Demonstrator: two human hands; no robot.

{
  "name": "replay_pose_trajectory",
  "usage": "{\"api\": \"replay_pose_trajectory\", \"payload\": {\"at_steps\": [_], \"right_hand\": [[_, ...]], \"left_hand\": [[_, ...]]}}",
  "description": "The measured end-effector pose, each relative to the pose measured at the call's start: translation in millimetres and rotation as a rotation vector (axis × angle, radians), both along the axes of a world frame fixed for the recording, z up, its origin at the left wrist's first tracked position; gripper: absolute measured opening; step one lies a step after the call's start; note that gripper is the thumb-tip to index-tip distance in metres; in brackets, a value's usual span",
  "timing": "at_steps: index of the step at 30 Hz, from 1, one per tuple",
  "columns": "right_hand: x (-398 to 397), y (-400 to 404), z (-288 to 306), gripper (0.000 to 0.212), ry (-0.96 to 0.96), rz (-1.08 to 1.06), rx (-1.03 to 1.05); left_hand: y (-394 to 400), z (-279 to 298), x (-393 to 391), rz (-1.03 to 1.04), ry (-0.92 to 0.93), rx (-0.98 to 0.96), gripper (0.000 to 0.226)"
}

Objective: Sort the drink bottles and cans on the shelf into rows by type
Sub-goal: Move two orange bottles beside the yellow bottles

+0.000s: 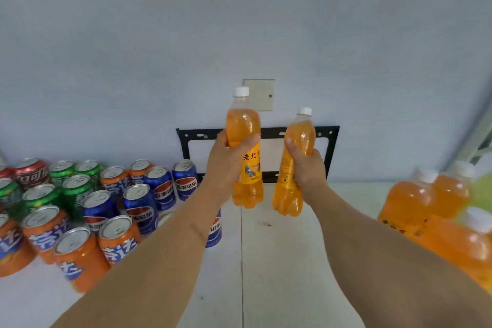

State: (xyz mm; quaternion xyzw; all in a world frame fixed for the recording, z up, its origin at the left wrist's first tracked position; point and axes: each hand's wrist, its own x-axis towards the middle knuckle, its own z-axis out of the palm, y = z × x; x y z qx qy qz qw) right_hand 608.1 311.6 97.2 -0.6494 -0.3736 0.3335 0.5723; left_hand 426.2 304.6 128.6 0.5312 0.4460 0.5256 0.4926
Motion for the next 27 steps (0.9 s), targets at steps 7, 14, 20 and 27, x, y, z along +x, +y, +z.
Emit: {"api": "replay_pose_trajectory", "payload": {"at_steps": [7,14,20,27], "right_hand": [[28.0,-63.9,-5.0,0.083,-0.003,0.082,-0.002],[25.6,-132.8,-13.2,0.084,-0.006,0.217,-0.018],[26.4,-194.8,-20.7,0.08,-0.034,0.261,-0.003],[39.4,-286.3,-30.2,0.069,-0.048,0.154,-0.015]], "left_hand": [[-92.5,-18.7,34.0,-0.005,0.029,-0.134,0.058],[-187.0,-49.3,42.5,-0.047,-0.066,-0.272,0.079],[-248.7,-63.2,41.6,-0.061,-0.076,-0.31,0.078],[-318.2,-70.3,46.2,-0.071,-0.055,-0.37,0.072]]}}
